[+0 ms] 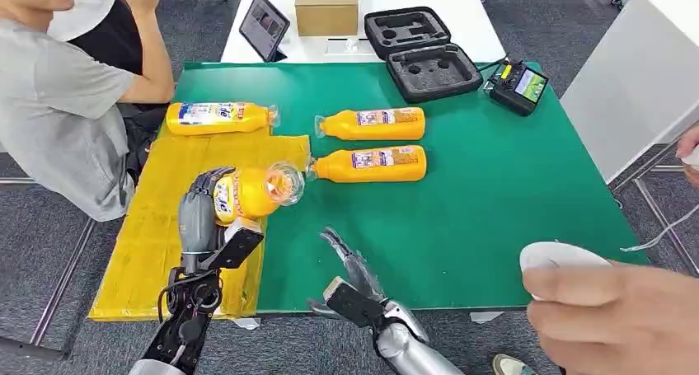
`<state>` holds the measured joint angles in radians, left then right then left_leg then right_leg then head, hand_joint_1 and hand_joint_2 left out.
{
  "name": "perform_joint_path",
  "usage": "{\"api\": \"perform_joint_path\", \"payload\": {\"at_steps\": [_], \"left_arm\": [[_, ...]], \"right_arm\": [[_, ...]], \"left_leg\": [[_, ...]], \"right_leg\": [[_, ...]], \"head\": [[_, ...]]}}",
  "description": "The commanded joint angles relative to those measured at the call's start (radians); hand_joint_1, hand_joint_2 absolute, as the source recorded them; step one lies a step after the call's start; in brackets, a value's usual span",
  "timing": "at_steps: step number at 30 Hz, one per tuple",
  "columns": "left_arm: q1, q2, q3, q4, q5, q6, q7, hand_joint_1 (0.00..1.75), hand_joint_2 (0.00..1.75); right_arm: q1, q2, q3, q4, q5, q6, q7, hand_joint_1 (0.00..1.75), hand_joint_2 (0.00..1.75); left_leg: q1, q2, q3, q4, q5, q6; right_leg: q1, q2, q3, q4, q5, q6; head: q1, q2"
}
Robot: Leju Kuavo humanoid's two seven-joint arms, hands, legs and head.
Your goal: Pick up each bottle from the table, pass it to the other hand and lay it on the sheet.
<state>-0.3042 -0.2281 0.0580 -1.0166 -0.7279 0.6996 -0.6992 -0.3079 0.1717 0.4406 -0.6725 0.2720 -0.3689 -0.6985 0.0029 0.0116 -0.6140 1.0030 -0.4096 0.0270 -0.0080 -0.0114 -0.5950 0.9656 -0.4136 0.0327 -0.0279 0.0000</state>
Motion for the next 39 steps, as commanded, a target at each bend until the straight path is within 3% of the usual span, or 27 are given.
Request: {"api": "perform_joint_path", "payload": {"at_steps": [1,3,5,7,13,14,18,20,39], "left_arm": [[-0.095,-0.088,0.364,0.034,-0.601,-0.001,0.061,1.75,1.75],[-0.114,-0.064,0.339,0.052,-0.719,-0.001,0.177,1.75,1.75],[-0.141,0.013,0.199,0.133,-0.843,-0.001,0.425,1.75,1.75],[-0.163,0.068,0.091,0.173,-0.843,-0.001,0.553,1.75,1.75],[-0.287,0.144,-0.074,0.378,-0.843,-0.001,0.75,1.75,1.75],[-0.33,0.171,-0.166,0.452,-0.843,-0.001,0.817,1.75,1.75],[-0.384,0.207,-0.326,0.549,-0.843,-0.001,0.941,1.75,1.75],[-0.368,0.219,-0.344,0.507,-0.843,-0.001,0.963,1.75,1.75],[-0.368,0.219,-0.344,0.507,-0.843,-0.001,0.963,1.75,1.75]], "right_arm": [[-0.025,0.018,-0.048,0.067,-0.009,0.043,0.0,0.0,1.75],[-0.027,0.023,-0.051,0.072,-0.015,0.052,0.0,0.0,1.75],[-0.035,0.028,-0.057,0.085,-0.024,0.064,0.0,0.0,1.75],[-0.039,0.027,-0.064,0.095,-0.03,0.068,0.0,0.0,1.75],[-0.064,0.03,-0.087,0.141,-0.043,0.083,0.0,0.0,1.75],[-0.076,0.036,-0.092,0.155,-0.045,0.083,0.0,0.0,1.75],[-0.052,0.038,-0.083,0.078,-0.042,0.041,0.0,0.0,1.75],[0.0,0.02,-0.049,-0.072,-0.052,0.02,0.0,0.0,1.75],[0.0,0.02,-0.049,-0.072,-0.052,0.02,0.0,0.0,1.75]], "left_leg": [[0.001,0.0,0.003,0.001,-0.002,-0.001],[0.001,-0.002,0.003,0.001,-0.001,-0.001],[0.0,-0.001,0.001,0.0,-0.001,-0.001],[0.001,0.0,0.003,0.0,-0.001,-0.002],[0.001,-0.004,0.003,0.0,0.0,-0.003],[0.001,-0.003,0.001,0.0,0.001,-0.002],[0.001,-0.003,0.002,0.0,0.001,-0.003],[0.001,-0.001,0.004,0.0,0.0,-0.003],[0.001,0.0,0.0,0.0,0.001,-0.002]], "right_leg": [[0.001,0.002,0.003,0.001,-0.001,-0.001],[0.001,0.0,0.003,0.001,-0.001,-0.001],[0.0,0.0,0.002,0.0,-0.001,-0.001],[0.001,0.001,0.002,0.0,-0.001,-0.001],[0.001,-0.002,0.003,0.001,-0.002,-0.002],[0.001,-0.002,0.001,0.001,-0.001,-0.001],[0.001,-0.002,0.003,0.001,-0.001,-0.001],[0.001,0.0,0.003,0.001,-0.001,-0.002],[0.001,0.001,0.0,0.0,0.0,-0.001]], "head": [[0.0,0.0],[0.001,0.0],[0.0,0.0],[0.0,0.0],[0.0,0.0],[0.0,0.0],[0.001,0.0],[0.0,0.0],[0.001,0.0]]}}
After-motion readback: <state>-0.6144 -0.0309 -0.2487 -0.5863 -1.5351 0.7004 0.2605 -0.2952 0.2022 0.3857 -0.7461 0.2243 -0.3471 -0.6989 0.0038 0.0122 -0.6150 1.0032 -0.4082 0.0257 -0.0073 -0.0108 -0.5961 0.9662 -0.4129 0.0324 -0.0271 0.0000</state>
